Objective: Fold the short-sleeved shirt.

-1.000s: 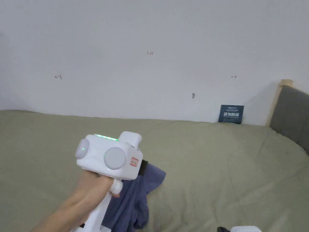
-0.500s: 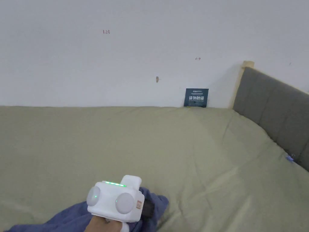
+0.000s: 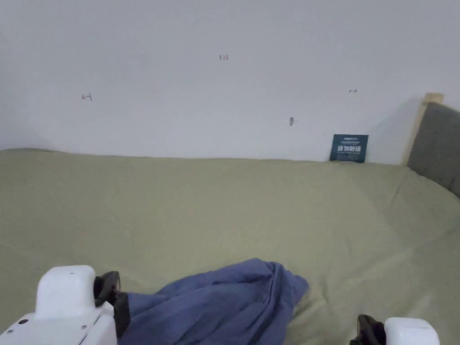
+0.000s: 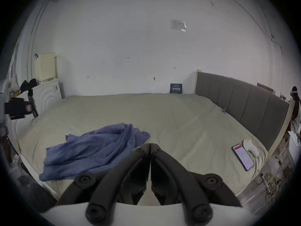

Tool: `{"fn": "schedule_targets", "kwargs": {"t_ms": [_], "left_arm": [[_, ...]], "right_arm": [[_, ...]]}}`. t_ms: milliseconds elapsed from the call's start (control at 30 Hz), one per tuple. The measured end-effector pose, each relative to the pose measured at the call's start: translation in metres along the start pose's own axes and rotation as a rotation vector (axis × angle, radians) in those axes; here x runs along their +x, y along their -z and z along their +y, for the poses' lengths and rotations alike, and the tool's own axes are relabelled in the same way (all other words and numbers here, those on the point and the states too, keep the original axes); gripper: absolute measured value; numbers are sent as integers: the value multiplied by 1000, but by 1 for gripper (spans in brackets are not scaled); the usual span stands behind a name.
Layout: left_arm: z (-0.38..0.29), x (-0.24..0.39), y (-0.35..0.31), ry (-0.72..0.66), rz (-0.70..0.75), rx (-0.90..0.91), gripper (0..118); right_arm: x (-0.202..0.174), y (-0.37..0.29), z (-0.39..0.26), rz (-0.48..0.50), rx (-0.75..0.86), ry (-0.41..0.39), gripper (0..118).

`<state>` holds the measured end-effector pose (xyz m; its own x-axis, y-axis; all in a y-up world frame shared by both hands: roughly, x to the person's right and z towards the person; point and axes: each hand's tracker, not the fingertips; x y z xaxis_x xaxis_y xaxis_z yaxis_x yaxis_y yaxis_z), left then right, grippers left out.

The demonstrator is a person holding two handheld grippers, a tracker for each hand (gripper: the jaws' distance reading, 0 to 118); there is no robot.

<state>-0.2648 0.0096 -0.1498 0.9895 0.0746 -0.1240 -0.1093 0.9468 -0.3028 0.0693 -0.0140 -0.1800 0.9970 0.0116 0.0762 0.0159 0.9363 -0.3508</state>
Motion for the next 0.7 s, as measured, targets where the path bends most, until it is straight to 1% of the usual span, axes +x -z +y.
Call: {"fn": "schedule_targets", "kwargs": {"t_ms": [67,133,300,367,433,533,633,700], "left_arm": [[0,-15,-22,-16,55,52,0],[3,-24,-30,7,89,68,0],[5,-40,-32,12,105,64,0],[5,-49,-29,1,108,37,0],[6,-62,-20,0,84,-40,0],[1,-82,13,72,98,-192,0],[-14,-99,52,32,60,-322,0],[-29,-108,84,43,50,-426,0]], "right_arm": [[-6,-8,2,-5,32,-17,6],[-13,-13,6,-1,56,-22,6],[-27,-18,14,23,77,-33,6],[-33,-17,15,33,79,-31,6],[-38,-14,15,52,70,-30,6],[-47,-7,11,70,58,-31,6],[-55,4,3,93,25,-13,6],[-61,14,-4,107,-8,-22,6]]}}
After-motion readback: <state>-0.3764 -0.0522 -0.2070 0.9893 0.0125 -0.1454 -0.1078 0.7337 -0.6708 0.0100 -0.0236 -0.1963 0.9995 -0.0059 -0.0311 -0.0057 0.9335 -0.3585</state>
